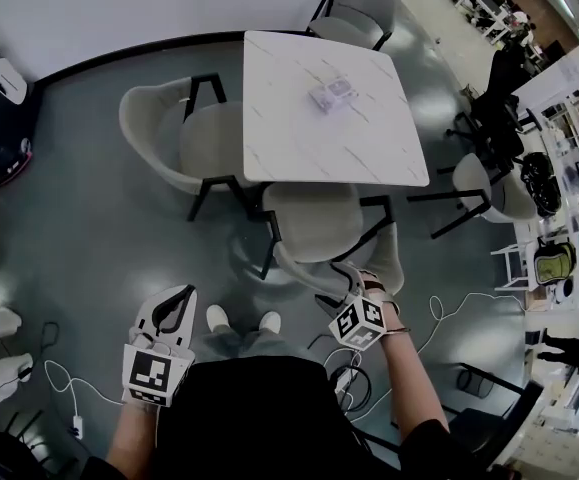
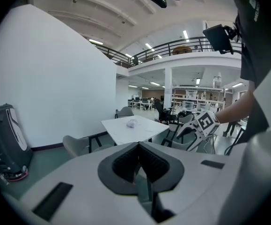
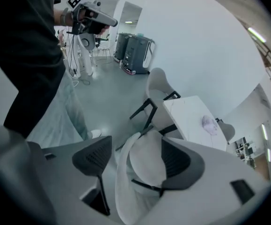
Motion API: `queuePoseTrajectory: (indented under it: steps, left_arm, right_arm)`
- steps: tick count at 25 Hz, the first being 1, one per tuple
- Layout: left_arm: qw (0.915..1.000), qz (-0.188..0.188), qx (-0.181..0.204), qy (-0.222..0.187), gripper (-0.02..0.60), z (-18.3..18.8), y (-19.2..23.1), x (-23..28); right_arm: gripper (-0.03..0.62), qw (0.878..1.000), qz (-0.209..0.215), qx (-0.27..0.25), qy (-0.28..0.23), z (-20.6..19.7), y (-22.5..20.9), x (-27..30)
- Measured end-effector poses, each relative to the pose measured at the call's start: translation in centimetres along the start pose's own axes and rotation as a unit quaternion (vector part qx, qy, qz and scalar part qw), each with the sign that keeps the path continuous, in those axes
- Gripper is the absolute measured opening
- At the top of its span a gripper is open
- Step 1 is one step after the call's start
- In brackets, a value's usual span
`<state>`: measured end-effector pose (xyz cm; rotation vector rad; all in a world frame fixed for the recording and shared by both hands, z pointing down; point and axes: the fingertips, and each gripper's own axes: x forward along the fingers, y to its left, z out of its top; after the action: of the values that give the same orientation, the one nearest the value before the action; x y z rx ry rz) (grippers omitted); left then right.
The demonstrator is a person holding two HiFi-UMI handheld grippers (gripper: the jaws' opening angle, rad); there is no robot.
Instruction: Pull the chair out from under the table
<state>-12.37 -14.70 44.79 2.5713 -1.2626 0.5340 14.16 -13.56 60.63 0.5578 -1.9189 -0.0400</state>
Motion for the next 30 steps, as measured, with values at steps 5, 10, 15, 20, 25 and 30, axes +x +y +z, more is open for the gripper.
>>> queuePoseTrajectory:
  steps: [5, 10, 15, 20, 25, 30]
  left_arm:
    - [0.9997, 0.01, 0.004, 0.024, 0.006, -0.6, -1.7, 1.1]
    - [0.998, 0.024, 0.008, 0.058, 0.006, -1.1, -3.9, 2.8]
    - [0.9948, 0.035, 0.031, 0.09, 0.006, -1.3, -6.6, 4.4]
    - [0.994, 0.031, 0.037, 0.098, 0.006, -1.5, -9.3, 5.3]
    - [0.9926, 0.036, 0.046, 0.106, 0.006, -2.0, -10.6, 5.2]
    - [0.9927, 0.035, 0.039, 0.109, 0.006, -2.4, -11.3, 5.3]
  right_arm:
    - [0.321, 0.999, 0.038, 0.007, 0.035, -5.9, 1.0, 2.3]
    - [0.321, 0.996, 0.068, -0.004, 0.061, -11.0, 1.8, 4.9]
    - [0.321, 0.99, 0.105, -0.019, 0.088, -15.2, 3.6, 8.0]
    - [0.321, 0.983, 0.134, -0.025, 0.126, -18.8, 5.2, 11.2]
    - [0.319, 0.973, 0.158, -0.03, 0.168, -19.4, 6.0, 12.0]
    - [0.154, 0.963, 0.143, -0.062, 0.221, -20.6, 6.7, 12.5]
